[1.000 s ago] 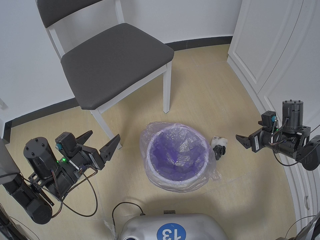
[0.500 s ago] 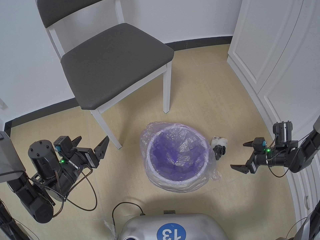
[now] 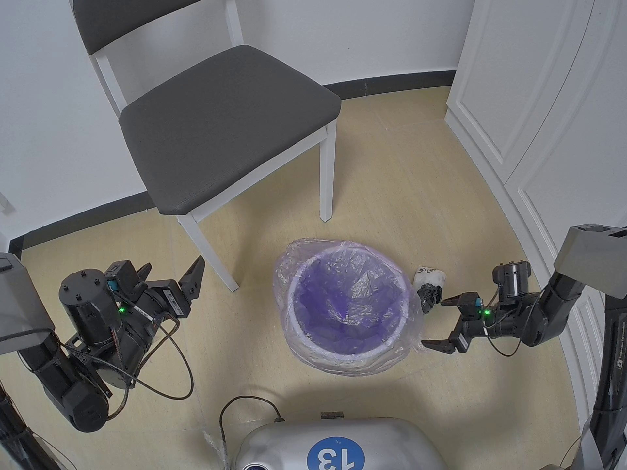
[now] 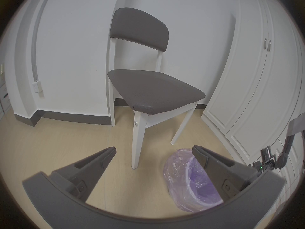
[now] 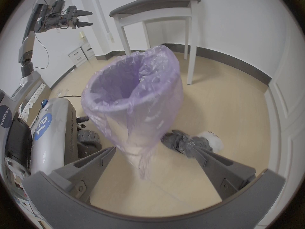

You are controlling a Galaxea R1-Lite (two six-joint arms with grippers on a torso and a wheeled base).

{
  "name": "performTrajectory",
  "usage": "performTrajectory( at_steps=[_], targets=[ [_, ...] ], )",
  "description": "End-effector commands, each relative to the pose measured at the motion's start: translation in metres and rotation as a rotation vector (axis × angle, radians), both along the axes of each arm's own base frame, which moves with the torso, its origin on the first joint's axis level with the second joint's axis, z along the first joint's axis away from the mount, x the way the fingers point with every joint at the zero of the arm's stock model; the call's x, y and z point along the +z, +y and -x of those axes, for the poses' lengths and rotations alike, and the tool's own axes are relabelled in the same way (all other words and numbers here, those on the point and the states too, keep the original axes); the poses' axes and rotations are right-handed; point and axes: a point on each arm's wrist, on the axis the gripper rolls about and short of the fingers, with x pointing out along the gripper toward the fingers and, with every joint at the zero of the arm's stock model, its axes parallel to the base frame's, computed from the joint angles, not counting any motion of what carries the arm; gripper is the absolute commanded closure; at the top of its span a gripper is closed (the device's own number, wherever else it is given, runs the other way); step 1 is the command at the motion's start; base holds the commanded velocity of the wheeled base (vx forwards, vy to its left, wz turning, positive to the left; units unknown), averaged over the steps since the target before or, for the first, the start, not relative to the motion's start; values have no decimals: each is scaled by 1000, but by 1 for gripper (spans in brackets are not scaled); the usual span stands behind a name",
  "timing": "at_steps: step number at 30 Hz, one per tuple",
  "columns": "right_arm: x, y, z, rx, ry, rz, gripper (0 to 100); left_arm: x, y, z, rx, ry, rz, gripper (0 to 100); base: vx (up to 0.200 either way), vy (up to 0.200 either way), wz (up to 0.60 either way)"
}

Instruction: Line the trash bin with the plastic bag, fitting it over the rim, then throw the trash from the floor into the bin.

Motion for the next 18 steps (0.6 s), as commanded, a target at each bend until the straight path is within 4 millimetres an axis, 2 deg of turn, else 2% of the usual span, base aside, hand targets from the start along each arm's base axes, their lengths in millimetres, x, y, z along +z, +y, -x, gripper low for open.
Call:
performTrajectory(
  at_steps=[1,5,6,18],
  targets=[
    [-18,18,-10,51,20,-16,0,-3,-1,-1,0,3,1,0,0,0,0],
    [-25,34,-28,57,15,-52,0,-4,-1,-2,-5,7,11,0,0,0,0],
    [-28,35,-32,52,21,-60,100,-4,-1,-2,-4,6,16,0,0,0,0],
    [-43,36,-56,26,72,-69,100,-3,-2,1,-11,8,20,0,0,0,0]
  ],
)
